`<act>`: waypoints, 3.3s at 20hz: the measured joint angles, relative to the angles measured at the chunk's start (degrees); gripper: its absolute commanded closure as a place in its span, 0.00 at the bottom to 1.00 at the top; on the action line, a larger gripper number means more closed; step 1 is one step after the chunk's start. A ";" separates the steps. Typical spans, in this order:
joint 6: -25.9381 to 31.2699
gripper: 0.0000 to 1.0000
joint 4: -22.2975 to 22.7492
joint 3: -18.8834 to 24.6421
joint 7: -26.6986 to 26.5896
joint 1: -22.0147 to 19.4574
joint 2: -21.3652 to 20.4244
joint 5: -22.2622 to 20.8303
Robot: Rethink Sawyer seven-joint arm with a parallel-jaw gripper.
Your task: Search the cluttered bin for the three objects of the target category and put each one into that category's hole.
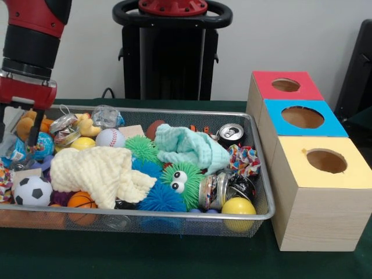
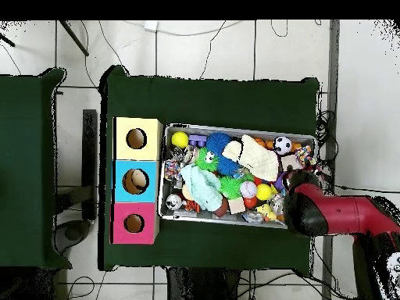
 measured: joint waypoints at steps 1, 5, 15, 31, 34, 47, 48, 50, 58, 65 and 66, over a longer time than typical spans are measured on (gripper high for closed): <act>-0.02 0.00 0.00 0.00 0.00 -0.05 0.06 -0.01; -0.47 0.00 -0.01 -0.07 0.00 -0.41 0.80 -0.07; -6.73 0.00 0.04 -2.72 0.00 -0.44 4.65 -0.09; -10.07 0.00 5.48 -1.93 0.00 -6.02 4.03 -1.46; -10.05 0.00 7.52 0.83 0.00 -9.55 2.96 -1.47; -8.07 0.00 9.60 5.94 0.00 -16.30 1.64 -2.44; -8.03 0.00 9.59 5.92 0.00 -16.20 1.60 -2.71; -8.02 0.00 9.59 5.84 0.00 -15.74 1.55 -3.20; -8.07 1.00 8.94 2.18 0.00 -7.21 2.20 -5.05; -8.09 1.00 8.37 -1.68 0.00 -0.94 2.93 -5.11; -8.09 1.00 8.35 -1.75 0.00 -0.90 2.94 -5.11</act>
